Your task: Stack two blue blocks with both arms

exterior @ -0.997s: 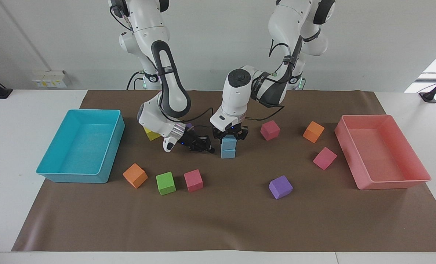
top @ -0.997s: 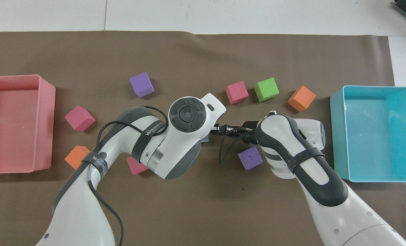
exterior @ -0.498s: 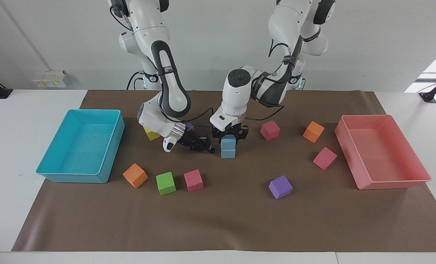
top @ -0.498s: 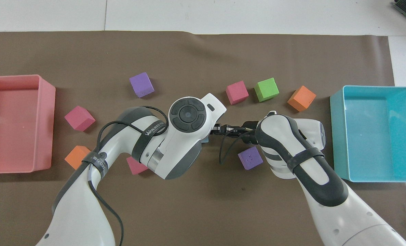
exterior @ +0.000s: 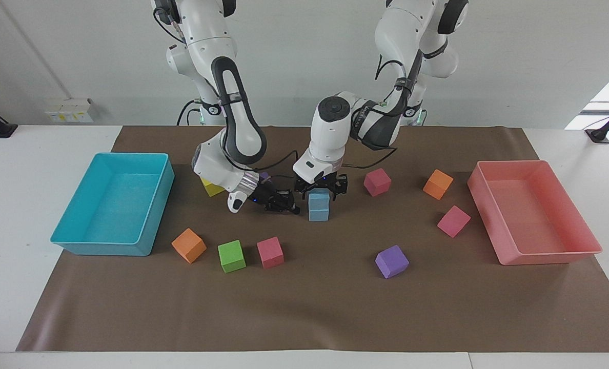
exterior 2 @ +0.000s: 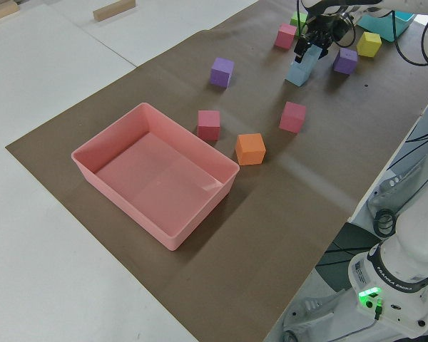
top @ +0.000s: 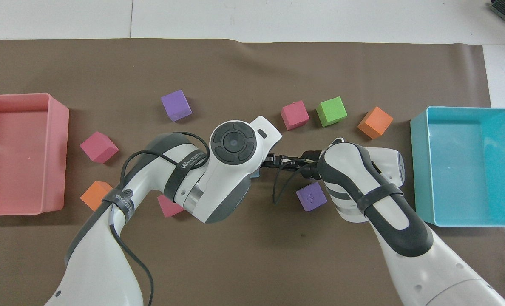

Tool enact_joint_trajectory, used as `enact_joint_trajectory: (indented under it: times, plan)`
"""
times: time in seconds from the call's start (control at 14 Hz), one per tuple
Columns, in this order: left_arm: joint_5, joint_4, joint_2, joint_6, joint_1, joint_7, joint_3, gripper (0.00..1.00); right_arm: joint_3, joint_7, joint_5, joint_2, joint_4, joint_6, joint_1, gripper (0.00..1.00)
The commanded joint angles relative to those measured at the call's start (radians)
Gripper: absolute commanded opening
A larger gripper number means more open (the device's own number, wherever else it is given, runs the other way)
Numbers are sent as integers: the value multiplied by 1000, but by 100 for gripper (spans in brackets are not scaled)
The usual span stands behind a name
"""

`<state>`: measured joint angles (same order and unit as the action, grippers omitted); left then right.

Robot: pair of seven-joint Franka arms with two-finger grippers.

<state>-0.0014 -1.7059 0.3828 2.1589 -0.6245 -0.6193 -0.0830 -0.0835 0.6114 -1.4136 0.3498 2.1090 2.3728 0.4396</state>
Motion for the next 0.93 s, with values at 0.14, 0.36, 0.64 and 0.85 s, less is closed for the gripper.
enact_joint_trajectory:
  times: [0.14, 0.36, 0.64, 0.85]
  plan:
    - [4, 11, -47, -16, -15, -16, 17, 100, 5, 73, -25, -11, 16, 20, -4, 0]
    - [0, 12, -79, -62, -11, -20, 19, 100, 5, 115, -16, -9, 12, 17, -9, 0]
    - [0, 2, -139, -132, 21, -19, 22, 100, 2, 137, 1, -31, 8, 19, -21, 0]
    - [4, -32, -198, -223, 92, 19, 25, 100, -4, 134, 30, -35, 2, 23, -19, 0]
